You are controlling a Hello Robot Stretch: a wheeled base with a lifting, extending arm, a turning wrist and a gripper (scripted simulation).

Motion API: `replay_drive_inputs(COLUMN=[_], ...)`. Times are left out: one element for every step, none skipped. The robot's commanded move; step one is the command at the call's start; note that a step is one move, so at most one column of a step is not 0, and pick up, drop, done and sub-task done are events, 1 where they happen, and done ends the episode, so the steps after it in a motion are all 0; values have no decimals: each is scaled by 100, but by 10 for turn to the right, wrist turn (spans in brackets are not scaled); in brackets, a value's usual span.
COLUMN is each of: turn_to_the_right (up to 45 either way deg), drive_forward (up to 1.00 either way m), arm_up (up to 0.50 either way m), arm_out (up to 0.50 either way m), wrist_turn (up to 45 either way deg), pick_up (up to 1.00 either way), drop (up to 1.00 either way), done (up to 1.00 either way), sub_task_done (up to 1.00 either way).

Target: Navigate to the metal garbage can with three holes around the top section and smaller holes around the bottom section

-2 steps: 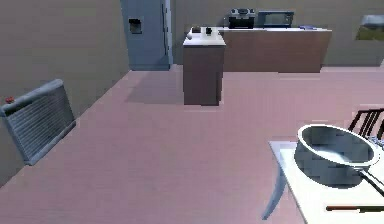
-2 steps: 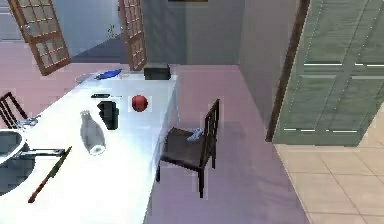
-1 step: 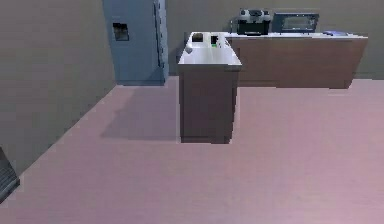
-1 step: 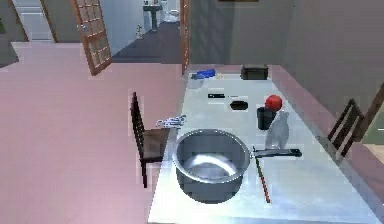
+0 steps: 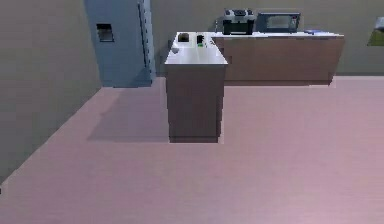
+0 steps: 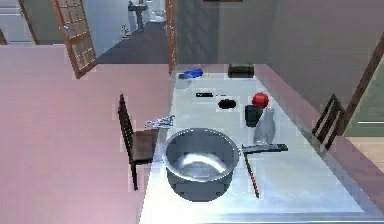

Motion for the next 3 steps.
replay_drive_inputs(turn_to_the_right=[0,450,120], drive_forward=[30,0,0], arm_up=[0,0,0], arm_out=[0,0,0], wrist_turn=[0,0,0], pick_up=[0,0,0], drop=[0,0,0], done=[0,0,0], sub_task_done=[0,0,0])
